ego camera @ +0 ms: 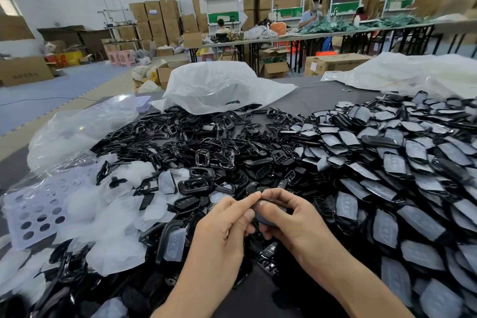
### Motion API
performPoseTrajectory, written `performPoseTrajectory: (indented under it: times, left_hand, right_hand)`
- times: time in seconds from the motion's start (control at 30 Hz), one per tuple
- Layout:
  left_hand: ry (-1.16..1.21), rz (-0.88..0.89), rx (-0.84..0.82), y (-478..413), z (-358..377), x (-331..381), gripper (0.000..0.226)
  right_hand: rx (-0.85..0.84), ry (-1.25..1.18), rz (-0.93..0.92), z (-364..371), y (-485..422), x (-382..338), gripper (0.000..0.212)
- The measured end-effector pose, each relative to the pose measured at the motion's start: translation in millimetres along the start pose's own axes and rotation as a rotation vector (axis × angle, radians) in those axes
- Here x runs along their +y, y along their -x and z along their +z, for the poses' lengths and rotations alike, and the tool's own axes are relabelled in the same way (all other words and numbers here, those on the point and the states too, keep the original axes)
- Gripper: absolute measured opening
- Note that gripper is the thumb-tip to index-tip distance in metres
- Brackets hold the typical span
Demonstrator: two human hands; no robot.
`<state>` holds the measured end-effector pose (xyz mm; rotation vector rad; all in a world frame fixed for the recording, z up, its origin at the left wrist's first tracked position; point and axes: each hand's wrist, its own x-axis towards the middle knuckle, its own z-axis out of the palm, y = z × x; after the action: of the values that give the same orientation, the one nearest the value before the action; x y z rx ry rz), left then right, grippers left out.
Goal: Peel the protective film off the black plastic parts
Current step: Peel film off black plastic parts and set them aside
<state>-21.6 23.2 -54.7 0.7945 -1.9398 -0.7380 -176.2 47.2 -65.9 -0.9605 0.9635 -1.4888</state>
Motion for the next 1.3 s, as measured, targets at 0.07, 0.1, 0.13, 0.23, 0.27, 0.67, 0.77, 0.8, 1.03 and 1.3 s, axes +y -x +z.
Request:
performPoseTrajectory:
  times: [0.07, 0.1, 0.13, 0.23, 0.27, 0.67, 0.77, 0.8, 1.03, 1.3]
  left_hand:
    - [-0.083, 0.055, 0.003, 0, -1, 0, 0.034]
    - [-0.11, 0.074, 0.009, 0, -1, 0, 0.033]
    - [-0.133, 0.088, 0.014, -1, -2, 0, 0.033]
    - [-0.151, 0.105, 0.028, -1, -3, 3, 0.034]
    - [-0.156, 0.105, 0.032, 0, -3, 5, 0.033]
    - [-0.515, 0.399, -0.217, 13, 18, 13, 0.038]
    - [-0.422, 0.348, -0.174, 14, 18, 12, 0.04]
    - [-0.357, 0.299, -0.133, 14, 16, 11, 0.037]
    - [0.127, -0.161, 0.135, 5, 6, 9, 0.025]
    - [0.309, -0.318, 0.096, -4, 4, 7, 0.007]
  right_hand:
    - [0.0, 0.005, 0.002, 0, 0, 1, 0.019]
    - [0.002, 0.011, 0.003, 0, -1, 1, 0.019]
    - [0.005, 0.016, 0.005, 1, -1, 1, 0.02]
    - [0.013, 0.008, 0.011, 1, -2, -1, 0.015]
    - [0.016, 0.004, 0.009, 1, -2, -3, 0.013]
    - [0.227, -0.042, -0.034, -3, -1, -9, 0.039]
    - [0.234, -0.103, -0.018, -5, -3, -12, 0.033]
    - [0.231, -0.112, -0.013, -5, -3, -12, 0.032]
    - [0.121, -0.068, -0.009, 1, 2, -13, 0.025]
    - [0.04, 0.08, -0.043, 10, 7, -9, 0.008]
